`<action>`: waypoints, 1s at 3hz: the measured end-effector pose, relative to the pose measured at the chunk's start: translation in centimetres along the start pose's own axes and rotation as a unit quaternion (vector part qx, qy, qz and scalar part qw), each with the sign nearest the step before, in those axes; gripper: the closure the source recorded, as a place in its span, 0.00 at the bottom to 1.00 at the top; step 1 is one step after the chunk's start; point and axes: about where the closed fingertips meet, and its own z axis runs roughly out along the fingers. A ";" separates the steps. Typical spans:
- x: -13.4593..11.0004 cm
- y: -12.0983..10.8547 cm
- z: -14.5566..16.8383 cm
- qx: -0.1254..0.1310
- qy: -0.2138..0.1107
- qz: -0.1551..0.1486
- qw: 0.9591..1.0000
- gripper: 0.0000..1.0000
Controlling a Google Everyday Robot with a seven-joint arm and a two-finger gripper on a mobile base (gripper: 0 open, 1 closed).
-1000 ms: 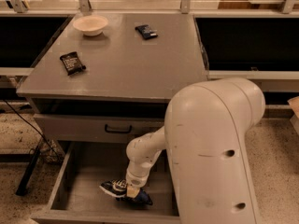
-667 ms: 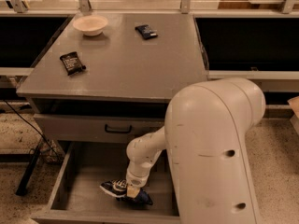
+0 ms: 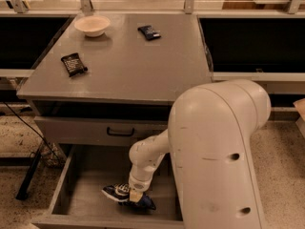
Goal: Place blue chip bag into middle drawer
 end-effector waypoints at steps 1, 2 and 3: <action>0.0 0.0 0.0 0.000 0.000 0.000 1.000 0.49; 0.0 0.0 0.0 0.000 0.000 0.000 1.000 0.24; 0.0 0.0 0.0 0.000 0.000 0.000 1.000 0.00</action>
Offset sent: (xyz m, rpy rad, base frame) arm 0.0000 0.0000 0.0000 0.0000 0.0000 0.0000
